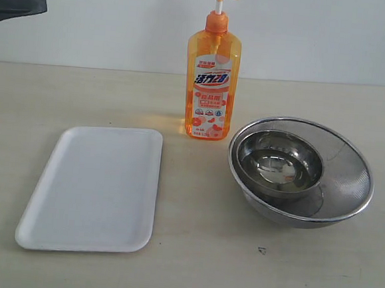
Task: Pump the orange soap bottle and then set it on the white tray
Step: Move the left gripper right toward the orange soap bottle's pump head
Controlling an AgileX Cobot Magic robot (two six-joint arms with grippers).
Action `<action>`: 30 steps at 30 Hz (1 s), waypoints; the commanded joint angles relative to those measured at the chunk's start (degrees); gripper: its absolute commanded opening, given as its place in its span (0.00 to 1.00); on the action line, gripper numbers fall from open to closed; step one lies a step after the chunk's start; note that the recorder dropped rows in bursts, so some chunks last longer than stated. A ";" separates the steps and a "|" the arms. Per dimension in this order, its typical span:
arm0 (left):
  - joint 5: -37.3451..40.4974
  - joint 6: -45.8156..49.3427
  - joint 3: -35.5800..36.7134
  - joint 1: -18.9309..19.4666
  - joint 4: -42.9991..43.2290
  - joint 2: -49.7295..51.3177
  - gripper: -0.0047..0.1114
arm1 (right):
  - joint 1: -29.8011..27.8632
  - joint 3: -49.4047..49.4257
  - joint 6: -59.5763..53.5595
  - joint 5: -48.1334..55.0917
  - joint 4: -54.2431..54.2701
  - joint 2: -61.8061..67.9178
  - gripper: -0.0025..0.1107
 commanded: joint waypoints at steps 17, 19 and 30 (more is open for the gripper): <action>-11.34 33.19 -0.49 -0.08 -24.79 13.69 0.08 | -0.38 -0.04 -0.13 -0.18 0.00 -0.23 0.80; -13.17 40.33 -0.49 -0.08 -29.63 16.09 0.08 | -0.38 -0.04 -0.13 -0.18 0.00 -0.23 0.80; -14.28 65.97 -1.29 -7.85 -48.94 28.29 0.08 | -0.38 -0.04 -0.13 -0.18 0.00 -0.23 0.80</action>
